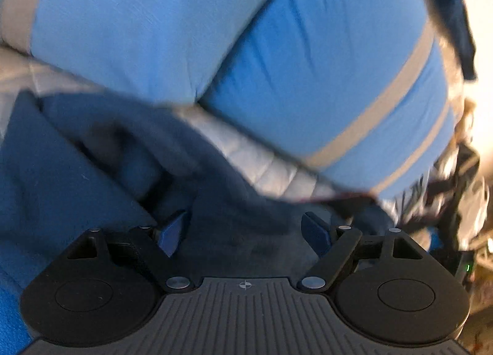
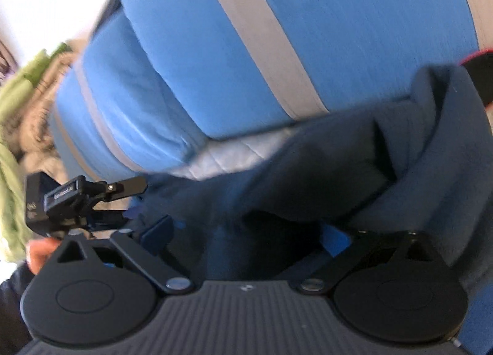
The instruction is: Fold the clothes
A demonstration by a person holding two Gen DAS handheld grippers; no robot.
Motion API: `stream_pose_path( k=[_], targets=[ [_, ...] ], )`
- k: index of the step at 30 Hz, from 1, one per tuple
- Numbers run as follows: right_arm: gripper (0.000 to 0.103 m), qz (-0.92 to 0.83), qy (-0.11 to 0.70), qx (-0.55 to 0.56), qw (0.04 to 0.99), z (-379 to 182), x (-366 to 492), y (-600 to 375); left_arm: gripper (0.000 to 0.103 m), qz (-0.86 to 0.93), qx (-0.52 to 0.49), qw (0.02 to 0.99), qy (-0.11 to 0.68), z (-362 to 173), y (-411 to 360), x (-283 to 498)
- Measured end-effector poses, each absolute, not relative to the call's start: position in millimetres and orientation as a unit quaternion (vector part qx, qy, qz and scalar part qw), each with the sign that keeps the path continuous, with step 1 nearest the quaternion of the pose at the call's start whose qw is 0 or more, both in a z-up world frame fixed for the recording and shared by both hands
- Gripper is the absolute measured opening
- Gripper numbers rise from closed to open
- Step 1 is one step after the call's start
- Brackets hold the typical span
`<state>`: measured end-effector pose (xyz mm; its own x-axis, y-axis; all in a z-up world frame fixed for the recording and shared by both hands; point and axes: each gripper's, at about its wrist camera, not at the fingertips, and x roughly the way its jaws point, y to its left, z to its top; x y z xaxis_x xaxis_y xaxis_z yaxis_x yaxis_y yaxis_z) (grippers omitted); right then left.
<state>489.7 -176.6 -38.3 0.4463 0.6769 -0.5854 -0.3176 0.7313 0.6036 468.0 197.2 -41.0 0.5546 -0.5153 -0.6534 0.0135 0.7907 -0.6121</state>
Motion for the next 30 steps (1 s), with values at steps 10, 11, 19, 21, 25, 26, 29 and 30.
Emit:
stream_pose_path(
  k=[10, 11, 19, 21, 25, 26, 29, 30],
  targets=[
    [0.02, 0.314, 0.448, 0.283, 0.788, -39.9, 508.3, -174.7, 0.026, -0.145, -0.333, 0.827, 0.429, -27.3, 204.2, 486.4],
    [0.02, 0.311, 0.448, 0.301, 0.783, -37.7, 513.1, -176.9, 0.026, -0.142, -0.346, 0.822, 0.429, -25.7, 205.3, 489.9],
    [0.02, 0.278, 0.478, 0.424, 0.717, -30.8, 545.1, -192.7, 0.027, -0.093, -0.517, 0.724, 0.446, -31.5, 226.6, 510.2],
    [0.02, 0.268, 0.486, 0.454, 0.697, -33.7, 547.3, -195.6, 0.027, -0.083, -0.552, 0.694, 0.454, -33.1, 230.5, 510.5],
    [0.02, 0.255, 0.499, 0.49, 0.668, -35.5, 545.8, -200.1, 0.027, -0.085, -0.557, 0.685, 0.462, -29.2, 226.1, 501.2],
    [0.02, 0.253, 0.504, 0.486, 0.667, -34.3, 544.1, -199.7, 0.027, -0.086, -0.556, 0.685, 0.463, -28.0, 224.3, 496.9],
    [0.02, 0.25, 0.513, 0.471, 0.673, -30.5, 536.1, -196.1, 0.027, -0.092, -0.532, 0.695, 0.475, -24.4, 221.0, 486.0],
    [0.024, 0.248, 0.515, 0.464, 0.677, -28.5, 531.6, -195.7, 0.029, -0.096, -0.519, 0.701, 0.479, -23.0, 220.6, 483.2]
  ],
)
